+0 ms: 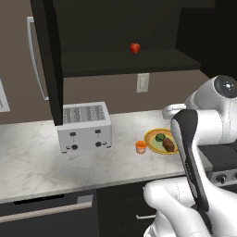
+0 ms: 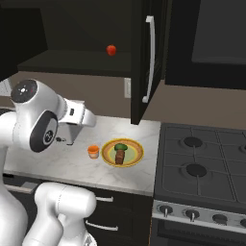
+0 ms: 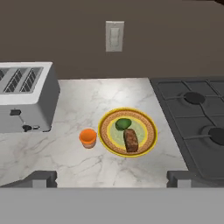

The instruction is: Pick the avocado and bread from the counter and place them on the plate. Then pick the jam from the cabinet and place it next to the plate. Lastly close the cabinet door.

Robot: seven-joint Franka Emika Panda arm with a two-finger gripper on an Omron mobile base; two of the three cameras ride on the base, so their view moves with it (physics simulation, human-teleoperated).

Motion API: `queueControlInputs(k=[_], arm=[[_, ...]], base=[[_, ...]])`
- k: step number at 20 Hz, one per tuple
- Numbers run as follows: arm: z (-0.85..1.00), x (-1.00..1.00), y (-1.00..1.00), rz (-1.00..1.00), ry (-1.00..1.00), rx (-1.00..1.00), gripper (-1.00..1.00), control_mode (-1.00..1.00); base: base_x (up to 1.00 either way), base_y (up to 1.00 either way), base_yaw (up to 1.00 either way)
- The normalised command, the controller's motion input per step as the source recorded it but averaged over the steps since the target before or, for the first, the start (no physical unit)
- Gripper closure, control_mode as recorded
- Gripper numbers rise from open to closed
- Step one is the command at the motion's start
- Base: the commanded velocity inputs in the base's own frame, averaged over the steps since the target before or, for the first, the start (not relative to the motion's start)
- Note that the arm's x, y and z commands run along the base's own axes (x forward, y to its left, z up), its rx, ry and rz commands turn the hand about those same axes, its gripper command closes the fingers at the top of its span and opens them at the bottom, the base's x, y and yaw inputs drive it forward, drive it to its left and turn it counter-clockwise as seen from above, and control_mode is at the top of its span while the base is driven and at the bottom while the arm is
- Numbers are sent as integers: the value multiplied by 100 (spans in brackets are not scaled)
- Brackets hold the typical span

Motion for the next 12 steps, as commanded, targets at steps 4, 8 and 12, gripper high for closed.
queueControlInputs(k=[4,8,12], arm=[[39,-62,-11,-1,0,0,-100,-100],[29,-70,-14,-1,-1,0,-100,-100],[26,-68,-20,0,-3,0,-100,-100]], base=[[0,0,0],[0,0,0],[0,0,0]])
